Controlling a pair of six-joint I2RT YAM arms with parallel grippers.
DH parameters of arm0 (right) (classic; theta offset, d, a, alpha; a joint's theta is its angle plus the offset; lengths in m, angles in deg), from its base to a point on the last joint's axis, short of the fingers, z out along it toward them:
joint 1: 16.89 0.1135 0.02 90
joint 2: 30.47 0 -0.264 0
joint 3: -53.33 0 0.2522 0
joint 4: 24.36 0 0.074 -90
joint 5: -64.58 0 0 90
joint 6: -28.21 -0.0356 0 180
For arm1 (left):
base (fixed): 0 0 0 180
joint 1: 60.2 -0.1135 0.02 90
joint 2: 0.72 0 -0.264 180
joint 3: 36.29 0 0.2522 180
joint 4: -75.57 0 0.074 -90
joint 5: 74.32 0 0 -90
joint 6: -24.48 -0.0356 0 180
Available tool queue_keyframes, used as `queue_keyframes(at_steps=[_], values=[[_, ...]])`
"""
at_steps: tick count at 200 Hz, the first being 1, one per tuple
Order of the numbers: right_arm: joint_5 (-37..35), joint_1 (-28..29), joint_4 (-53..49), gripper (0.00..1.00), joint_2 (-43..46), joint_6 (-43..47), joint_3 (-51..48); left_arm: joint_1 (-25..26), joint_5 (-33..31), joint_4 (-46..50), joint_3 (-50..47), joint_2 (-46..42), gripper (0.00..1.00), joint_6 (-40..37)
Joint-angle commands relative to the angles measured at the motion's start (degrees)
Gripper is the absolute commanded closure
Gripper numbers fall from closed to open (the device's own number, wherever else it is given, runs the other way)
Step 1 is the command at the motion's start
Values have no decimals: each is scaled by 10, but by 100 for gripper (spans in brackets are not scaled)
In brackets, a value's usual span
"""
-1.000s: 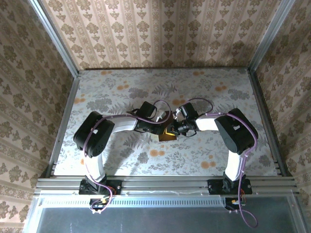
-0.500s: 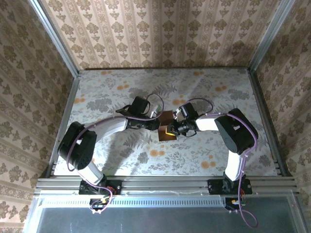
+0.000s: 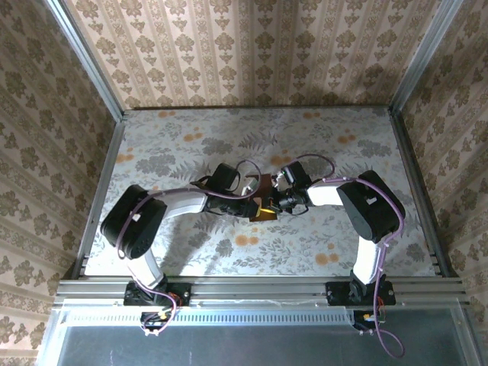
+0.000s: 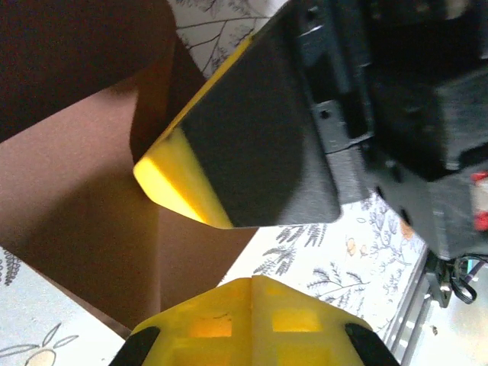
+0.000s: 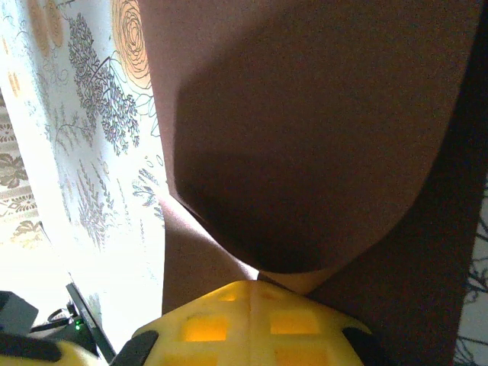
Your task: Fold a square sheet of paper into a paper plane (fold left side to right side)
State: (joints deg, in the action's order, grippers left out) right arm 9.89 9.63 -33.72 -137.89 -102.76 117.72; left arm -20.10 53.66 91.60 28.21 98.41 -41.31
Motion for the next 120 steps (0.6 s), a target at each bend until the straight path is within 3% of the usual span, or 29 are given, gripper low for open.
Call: queue_keyframes(at_steps=[1, 120], values=[[-41, 4, -53, 100, -17, -3, -22, 1, 18, -3, 13, 19, 100, 0], [-46, 4, -67, 100, -20, 5, -17, -2, -7, 5, -1, 51, 100, -11]])
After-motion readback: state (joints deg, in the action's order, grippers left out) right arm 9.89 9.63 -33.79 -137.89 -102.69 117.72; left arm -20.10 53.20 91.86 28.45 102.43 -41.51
